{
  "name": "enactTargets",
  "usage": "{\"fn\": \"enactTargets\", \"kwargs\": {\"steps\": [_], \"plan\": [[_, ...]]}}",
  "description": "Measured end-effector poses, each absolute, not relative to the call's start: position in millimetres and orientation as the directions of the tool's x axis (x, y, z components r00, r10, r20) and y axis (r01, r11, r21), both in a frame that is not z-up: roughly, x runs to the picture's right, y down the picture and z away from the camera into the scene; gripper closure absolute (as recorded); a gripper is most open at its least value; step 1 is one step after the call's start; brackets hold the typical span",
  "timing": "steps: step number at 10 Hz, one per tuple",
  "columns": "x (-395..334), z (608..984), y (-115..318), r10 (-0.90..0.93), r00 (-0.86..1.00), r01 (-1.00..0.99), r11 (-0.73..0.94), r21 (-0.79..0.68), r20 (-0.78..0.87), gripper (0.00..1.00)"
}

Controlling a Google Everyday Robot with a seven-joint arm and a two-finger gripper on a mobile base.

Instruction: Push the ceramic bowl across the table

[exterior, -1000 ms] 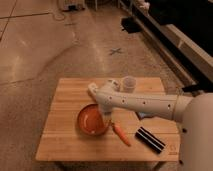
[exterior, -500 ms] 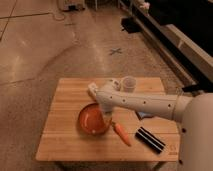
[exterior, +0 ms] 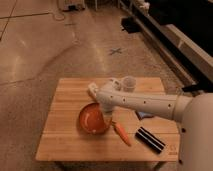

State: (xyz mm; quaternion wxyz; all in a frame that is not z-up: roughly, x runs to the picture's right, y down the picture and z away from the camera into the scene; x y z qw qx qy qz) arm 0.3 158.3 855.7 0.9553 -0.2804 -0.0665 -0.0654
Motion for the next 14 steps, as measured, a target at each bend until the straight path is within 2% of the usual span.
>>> {"fn": "enactTargets", "kwargs": {"steps": [14], "plan": [[1.0, 861.5, 156.4, -0.088, 0.982, 0.164, 0.833, -0.529, 0.166, 0.35]]}}
